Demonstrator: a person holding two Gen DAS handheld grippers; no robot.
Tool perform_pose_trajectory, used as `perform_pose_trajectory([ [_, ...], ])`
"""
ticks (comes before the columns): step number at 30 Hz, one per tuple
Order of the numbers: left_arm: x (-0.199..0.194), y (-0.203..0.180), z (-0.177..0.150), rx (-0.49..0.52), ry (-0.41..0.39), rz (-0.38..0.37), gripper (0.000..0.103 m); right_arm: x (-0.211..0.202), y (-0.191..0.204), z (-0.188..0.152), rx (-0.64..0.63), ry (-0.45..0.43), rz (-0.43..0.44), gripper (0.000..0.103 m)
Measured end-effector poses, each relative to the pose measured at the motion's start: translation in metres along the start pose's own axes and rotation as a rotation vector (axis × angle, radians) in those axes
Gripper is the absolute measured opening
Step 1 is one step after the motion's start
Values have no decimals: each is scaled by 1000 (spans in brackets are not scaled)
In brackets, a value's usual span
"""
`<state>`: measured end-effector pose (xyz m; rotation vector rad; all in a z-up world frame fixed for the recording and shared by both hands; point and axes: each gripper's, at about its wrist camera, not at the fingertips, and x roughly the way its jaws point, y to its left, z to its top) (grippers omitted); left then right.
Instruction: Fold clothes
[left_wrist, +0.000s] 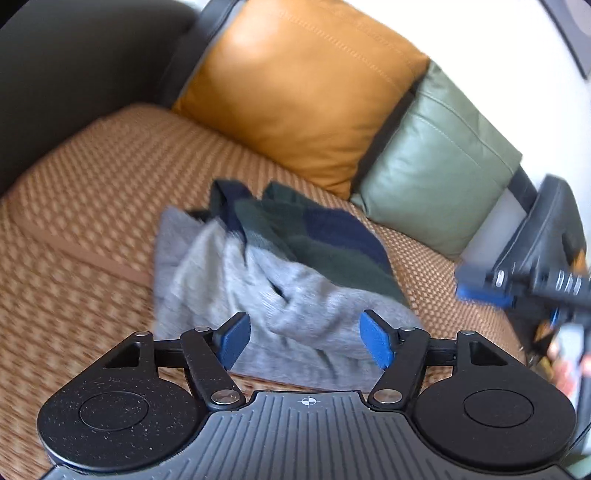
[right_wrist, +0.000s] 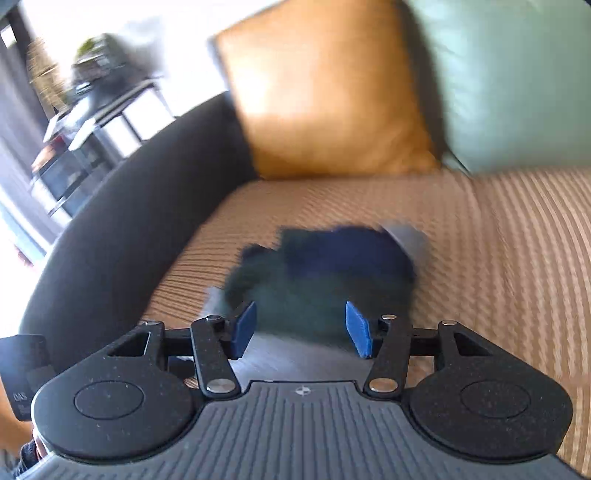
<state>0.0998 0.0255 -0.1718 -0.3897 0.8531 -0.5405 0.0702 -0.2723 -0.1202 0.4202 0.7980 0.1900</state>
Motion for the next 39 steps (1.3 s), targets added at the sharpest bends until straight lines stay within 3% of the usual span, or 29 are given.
perform_pose_trajectory([
  [4,10,3,0,-114,-15,1,78,19,-8,14,-20,16,-17,60],
  [10,24,2,7,-145,-38,22,76,87,20,72,-240,102,6,70],
  [14,31,6,7,-145,-68,47,73,147,38,91,-360,147,32,71],
  [17,40,10,6,-139,-63,71,67,185,47,91,-426,201,36,71],
  [18,43,12,6,-145,-60,71,60,194,48,88,-456,211,19,71],
  [19,45,13,6,-143,-62,74,45,203,50,85,-486,220,1,71],
  [20,46,13,6,-130,-66,78,40,209,49,83,-494,225,-13,70],
  [21,47,13,6,-117,-71,82,28,216,46,81,-488,246,-18,58],
  [22,46,12,6,-103,-80,81,21,221,44,79,-475,283,-13,17],
  [23,41,11,6,-97,-93,73,20,222,42,79,-463,307,-24,8],
  [30,-6,-4,12,-69,-229,25,16,152,65,103,-466,171,81,7],
  [34,-31,9,20,-77,-304,59,17,135,100,114,-500,107,132,7],
  [36,-31,28,21,-112,-290,97,17,147,111,112,-493,106,141,7],
  [39,-11,61,12,-159,-208,150,17,186,119,96,-489,172,113,7],
])
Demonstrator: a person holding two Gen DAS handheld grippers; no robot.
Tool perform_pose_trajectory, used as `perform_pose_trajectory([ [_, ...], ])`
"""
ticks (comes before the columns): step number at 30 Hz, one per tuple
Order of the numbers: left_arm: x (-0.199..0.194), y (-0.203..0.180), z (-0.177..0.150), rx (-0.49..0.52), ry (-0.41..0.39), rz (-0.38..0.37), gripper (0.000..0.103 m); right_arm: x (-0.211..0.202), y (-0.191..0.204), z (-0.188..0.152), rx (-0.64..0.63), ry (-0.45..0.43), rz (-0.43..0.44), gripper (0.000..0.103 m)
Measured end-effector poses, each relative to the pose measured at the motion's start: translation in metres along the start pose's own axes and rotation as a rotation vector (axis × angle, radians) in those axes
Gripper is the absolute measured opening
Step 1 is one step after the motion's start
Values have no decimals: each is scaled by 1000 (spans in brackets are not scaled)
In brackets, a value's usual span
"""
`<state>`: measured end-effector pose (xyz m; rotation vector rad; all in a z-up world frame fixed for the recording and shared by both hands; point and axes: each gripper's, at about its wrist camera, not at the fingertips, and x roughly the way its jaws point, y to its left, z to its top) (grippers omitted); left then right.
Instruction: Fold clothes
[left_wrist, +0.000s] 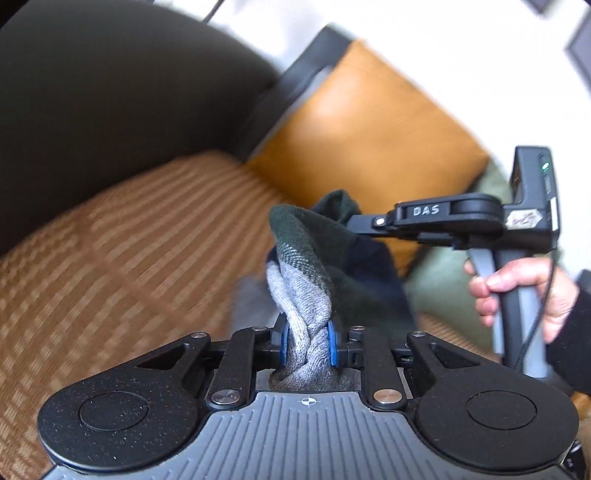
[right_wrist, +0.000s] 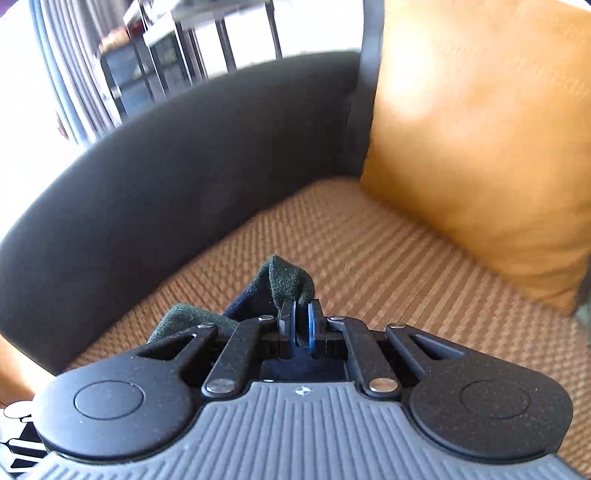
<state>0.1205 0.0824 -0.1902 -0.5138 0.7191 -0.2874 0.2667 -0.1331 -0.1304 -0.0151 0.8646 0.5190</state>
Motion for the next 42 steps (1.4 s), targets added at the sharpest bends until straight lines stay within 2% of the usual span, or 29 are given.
perform_pose_trajectory([
  [2,17,21,-10,-26,56,27,18,31,4,-14,-13,50,-31,7],
  [4,23,37,-18,-74,57,3,28,57,7,-29,-16,95,-59,9],
  [5,22,41,-16,-98,57,-13,30,69,7,-37,-12,116,-71,10],
  [6,21,44,-15,-121,57,-28,38,69,7,-40,-17,92,-73,11],
  [7,19,46,-12,-133,58,-35,50,63,7,-38,-15,72,-58,20],
  [8,14,48,-9,-131,49,-33,51,56,6,-36,-12,52,-42,30],
  [9,8,48,-6,-120,31,-22,58,44,4,-32,0,22,-30,33],
  [11,-6,49,2,-100,-7,-2,57,9,0,-31,12,-51,-25,41],
  [13,-21,50,11,-103,-55,6,57,-30,-6,-40,34,-114,-10,41],
  [16,-31,33,22,-62,-76,-39,57,-74,-11,-72,63,-155,-7,41],
  [21,-13,-12,5,145,-20,-82,59,-90,-14,-145,106,-126,-75,41],
  [24,9,-27,-20,288,46,0,59,-86,-6,-181,109,-135,-134,41],
  [27,19,-25,-36,390,37,56,56,-84,2,-201,100,-171,-164,42],
  [30,8,-20,-19,307,43,23,59,-94,-2,-193,121,-176,-144,45],
  [31,2,-18,-11,266,33,7,62,-99,-5,-188,136,-172,-131,57],
  [32,-7,-14,-4,229,0,5,66,-109,-13,-186,205,-207,-105,73],
  [33,-11,-10,4,202,-27,26,75,-118,-23,-189,283,-244,-81,79],
  [35,-8,0,17,167,-46,74,76,-128,-42,-197,427,-282,-42,81],
  [36,0,6,22,152,-18,86,76,-130,-50,-201,493,-284,-27,81],
  [40,38,20,29,92,132,47,77,-112,-74,-223,703,-251,52,80],
  [42,48,16,27,108,148,38,78,-100,-78,-230,761,-246,85,80],
])
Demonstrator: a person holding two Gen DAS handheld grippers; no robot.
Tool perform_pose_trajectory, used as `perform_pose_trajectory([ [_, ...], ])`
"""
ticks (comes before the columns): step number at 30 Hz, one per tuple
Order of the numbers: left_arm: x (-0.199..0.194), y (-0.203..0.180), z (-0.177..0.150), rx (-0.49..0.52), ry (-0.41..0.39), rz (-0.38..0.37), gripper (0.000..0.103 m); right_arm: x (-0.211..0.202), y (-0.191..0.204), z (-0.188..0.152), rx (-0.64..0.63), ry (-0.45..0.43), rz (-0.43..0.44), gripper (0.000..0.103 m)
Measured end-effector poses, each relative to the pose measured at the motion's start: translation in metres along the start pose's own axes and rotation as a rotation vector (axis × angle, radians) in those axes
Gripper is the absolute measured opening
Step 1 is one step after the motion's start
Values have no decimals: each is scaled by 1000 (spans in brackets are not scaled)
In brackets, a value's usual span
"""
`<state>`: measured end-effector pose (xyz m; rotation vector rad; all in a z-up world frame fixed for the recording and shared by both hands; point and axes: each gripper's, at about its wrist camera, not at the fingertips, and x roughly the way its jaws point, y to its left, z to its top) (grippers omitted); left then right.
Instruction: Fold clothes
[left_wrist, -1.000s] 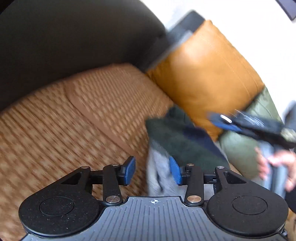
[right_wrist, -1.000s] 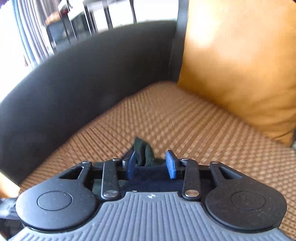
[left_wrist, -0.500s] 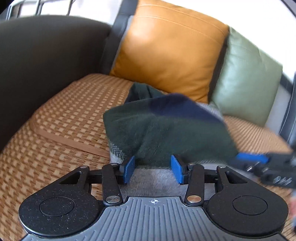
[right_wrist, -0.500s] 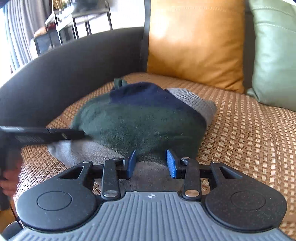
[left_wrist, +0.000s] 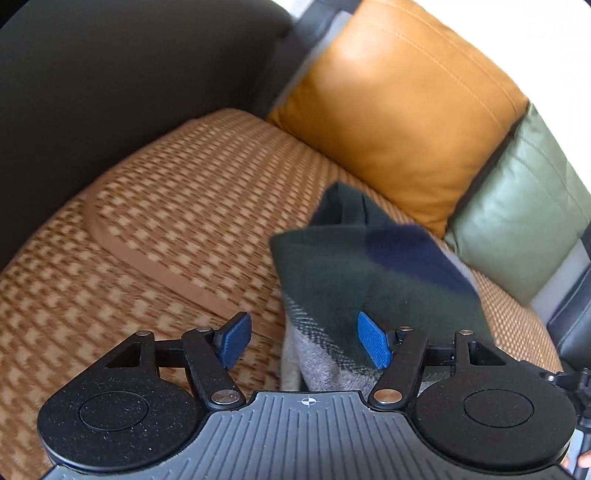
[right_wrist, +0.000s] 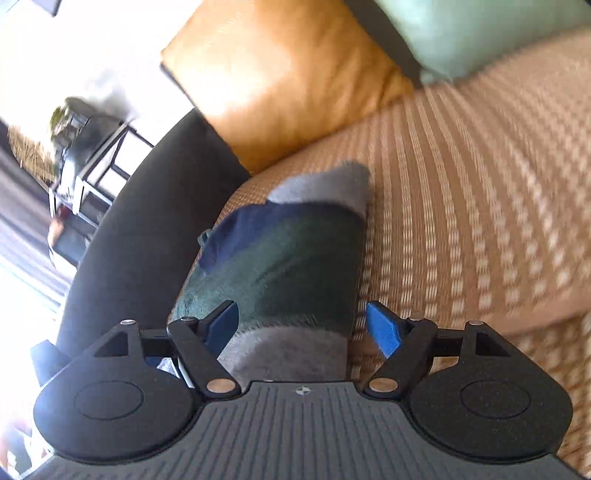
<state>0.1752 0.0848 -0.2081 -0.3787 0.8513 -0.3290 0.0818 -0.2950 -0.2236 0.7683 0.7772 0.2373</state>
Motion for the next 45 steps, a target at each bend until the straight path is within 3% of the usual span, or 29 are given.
perform_pose_trajectory([
  [3,12,-12,-2,14,24,-17,73,23,-7,-9,59,45,13,78],
  [4,13,-18,-3,27,29,-9,62,28,-9,-11,81,48,36,64],
  [7,12,-35,-7,66,38,16,42,21,-8,-5,100,65,57,48],
  [9,1,-46,-12,75,53,-8,34,5,-6,2,75,74,78,46],
  [13,-25,-78,-56,79,85,-89,39,-51,-17,-3,37,64,67,46],
  [16,-36,-101,-109,94,108,-119,41,-97,-49,-32,58,61,22,48],
  [19,-44,-115,-142,78,95,-133,49,-132,-84,-71,112,24,3,59],
  [20,-46,-118,-140,89,96,-127,49,-140,-92,-78,142,1,14,65],
  [23,-53,-128,-129,142,84,-95,58,-163,-97,-79,148,-63,14,68],
  [27,-55,-136,-93,189,15,-24,70,-176,-101,-46,181,-160,46,68],
  [29,-44,-141,-75,196,1,4,71,-169,-100,-28,182,-188,45,69],
  [33,-7,-154,-59,249,41,25,71,-141,-103,-5,145,-182,-13,70],
  [36,10,-169,-58,317,73,-5,71,-118,-104,5,136,-156,-47,70],
  [40,28,-181,-62,384,99,6,75,-95,-107,15,143,-116,-44,71],
  [43,41,-183,-60,373,114,12,76,-80,-106,17,134,-91,-39,73],
  [45,49,-184,-58,353,122,0,72,-73,-104,18,105,-84,-48,67],
])
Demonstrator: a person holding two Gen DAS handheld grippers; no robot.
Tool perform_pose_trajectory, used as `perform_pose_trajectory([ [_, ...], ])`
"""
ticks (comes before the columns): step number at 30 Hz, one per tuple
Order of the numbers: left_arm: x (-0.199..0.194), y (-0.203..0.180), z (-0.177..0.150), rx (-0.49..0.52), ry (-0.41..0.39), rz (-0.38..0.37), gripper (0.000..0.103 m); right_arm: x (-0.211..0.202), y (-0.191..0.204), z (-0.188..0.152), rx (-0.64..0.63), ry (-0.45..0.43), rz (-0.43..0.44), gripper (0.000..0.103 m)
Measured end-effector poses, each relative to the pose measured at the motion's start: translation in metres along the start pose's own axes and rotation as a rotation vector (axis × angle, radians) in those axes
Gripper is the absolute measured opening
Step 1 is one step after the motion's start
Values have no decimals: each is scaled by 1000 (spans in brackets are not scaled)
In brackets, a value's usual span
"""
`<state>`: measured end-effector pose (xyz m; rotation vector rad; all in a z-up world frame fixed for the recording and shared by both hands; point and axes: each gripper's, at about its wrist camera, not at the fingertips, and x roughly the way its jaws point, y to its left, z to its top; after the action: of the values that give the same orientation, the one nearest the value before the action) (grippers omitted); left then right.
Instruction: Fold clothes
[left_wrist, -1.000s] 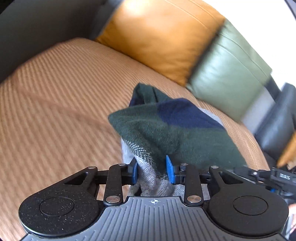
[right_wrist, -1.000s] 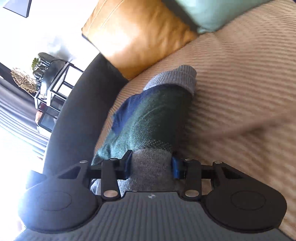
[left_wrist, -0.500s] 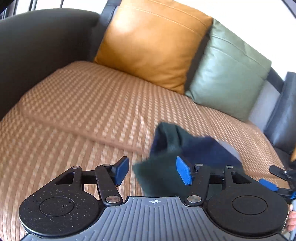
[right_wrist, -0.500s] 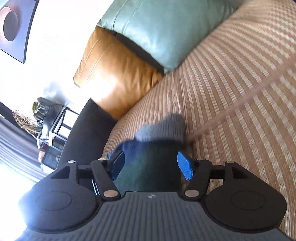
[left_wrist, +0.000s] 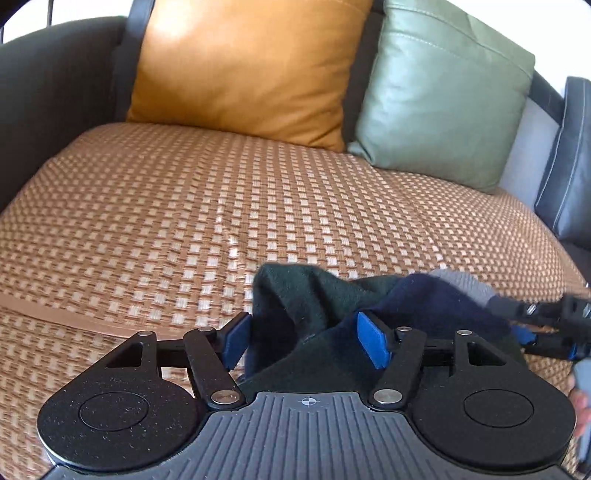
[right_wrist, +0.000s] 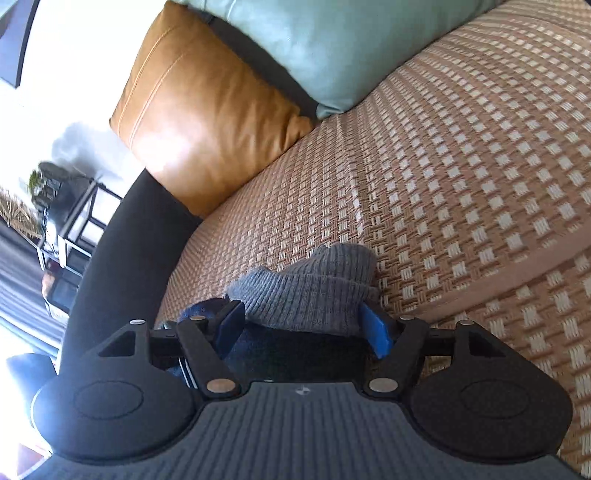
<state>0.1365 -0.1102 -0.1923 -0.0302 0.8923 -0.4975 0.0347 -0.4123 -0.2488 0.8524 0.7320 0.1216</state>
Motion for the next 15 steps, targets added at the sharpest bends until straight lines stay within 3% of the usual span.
perform_pose_trajectory([
  [1,4,-2,2,1,4,-16,40,3,0,0,-17,12,0,48],
  [2,7,-4,4,2,6,-29,28,3,1,1,-28,20,2,32],
  [4,8,-8,8,1,-8,-32,18,-5,1,3,-14,-1,31,23],
  [7,8,-16,11,13,-44,-19,17,-23,-1,5,-6,-73,78,21],
  [11,35,-22,12,39,13,43,17,-16,-19,2,26,-87,3,21],
  [14,47,-20,9,43,34,62,23,-9,-33,-6,54,-95,-13,23],
  [15,46,-18,10,33,34,62,31,-8,-34,-8,54,-99,-17,24],
])
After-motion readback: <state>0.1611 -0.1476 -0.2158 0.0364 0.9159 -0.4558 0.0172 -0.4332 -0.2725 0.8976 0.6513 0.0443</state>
